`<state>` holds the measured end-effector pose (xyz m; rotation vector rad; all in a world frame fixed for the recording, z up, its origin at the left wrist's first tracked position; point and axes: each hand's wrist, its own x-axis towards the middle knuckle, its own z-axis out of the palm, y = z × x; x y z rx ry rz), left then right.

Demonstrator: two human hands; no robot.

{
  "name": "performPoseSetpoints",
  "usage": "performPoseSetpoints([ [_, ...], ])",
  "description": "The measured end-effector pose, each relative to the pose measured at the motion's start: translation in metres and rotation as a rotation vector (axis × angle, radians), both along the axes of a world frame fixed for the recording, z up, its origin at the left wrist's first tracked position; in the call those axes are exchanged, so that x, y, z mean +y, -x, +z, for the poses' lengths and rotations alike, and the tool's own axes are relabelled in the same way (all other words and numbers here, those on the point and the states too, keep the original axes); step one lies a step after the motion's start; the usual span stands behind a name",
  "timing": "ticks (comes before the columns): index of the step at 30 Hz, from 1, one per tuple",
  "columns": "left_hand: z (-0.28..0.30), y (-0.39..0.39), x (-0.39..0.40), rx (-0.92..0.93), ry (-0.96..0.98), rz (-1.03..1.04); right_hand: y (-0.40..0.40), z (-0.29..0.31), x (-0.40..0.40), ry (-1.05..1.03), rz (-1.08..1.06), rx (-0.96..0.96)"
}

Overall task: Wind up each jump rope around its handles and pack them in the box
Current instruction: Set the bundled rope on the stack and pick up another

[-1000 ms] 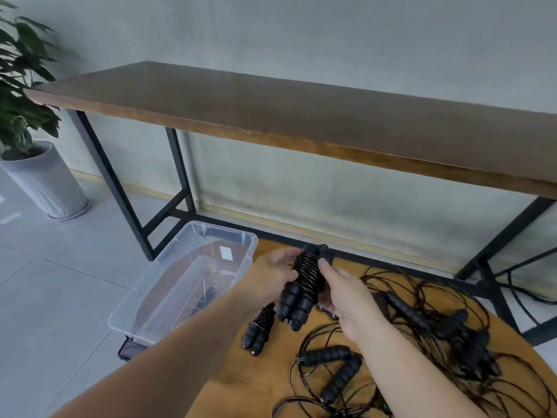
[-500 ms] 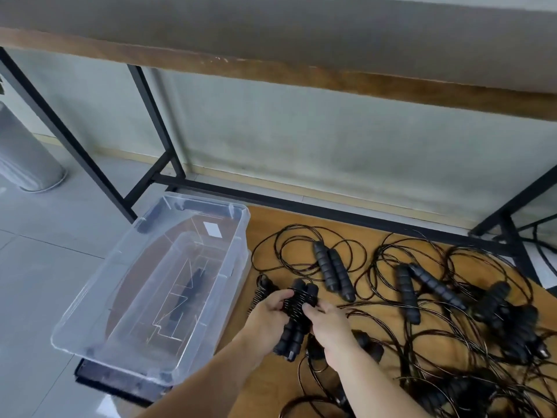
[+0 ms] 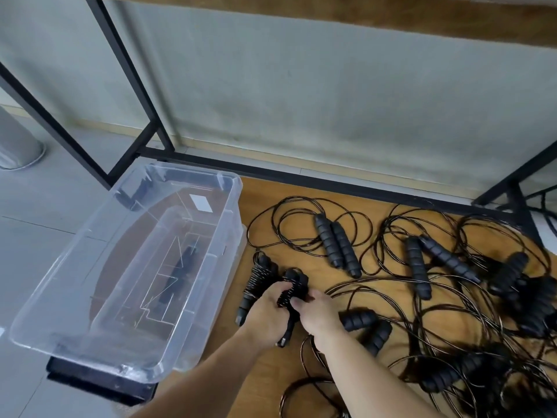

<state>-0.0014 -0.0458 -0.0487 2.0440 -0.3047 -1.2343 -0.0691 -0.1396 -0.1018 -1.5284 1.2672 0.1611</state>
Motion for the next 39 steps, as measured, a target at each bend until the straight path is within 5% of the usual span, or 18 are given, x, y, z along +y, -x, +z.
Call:
performPoseSetpoints([
  [7, -0.001, 0.006, 0.001, -0.317, -0.010, -0.193, 0.002, 0.024, -0.015, 0.084, 0.154, 0.130],
  [12, 0.003, 0.023, 0.001, -0.414, 0.051, -0.087, 0.038, 0.069, -0.045, 0.000, -0.055, -0.091],
  [19, 0.007, 0.076, -0.003, -0.138, 0.028, -0.092, 0.125, 0.102, -0.072, 0.019, -0.125, -0.123],
  [26, 0.017, 0.150, 0.000, 0.105, 0.028, 0.274, 0.209, 0.080, -0.059, 0.243, 0.281, 0.079],
  [30, 0.025, 0.193, -0.002, 0.083, 0.034, 0.375, 0.234, 0.066, -0.058, 0.291, 0.505, 0.153],
  [39, 0.035, 0.263, -0.006, 0.443, -0.029, 0.800, 0.248, 0.070, -0.060, 0.191, 0.519, 0.139],
])
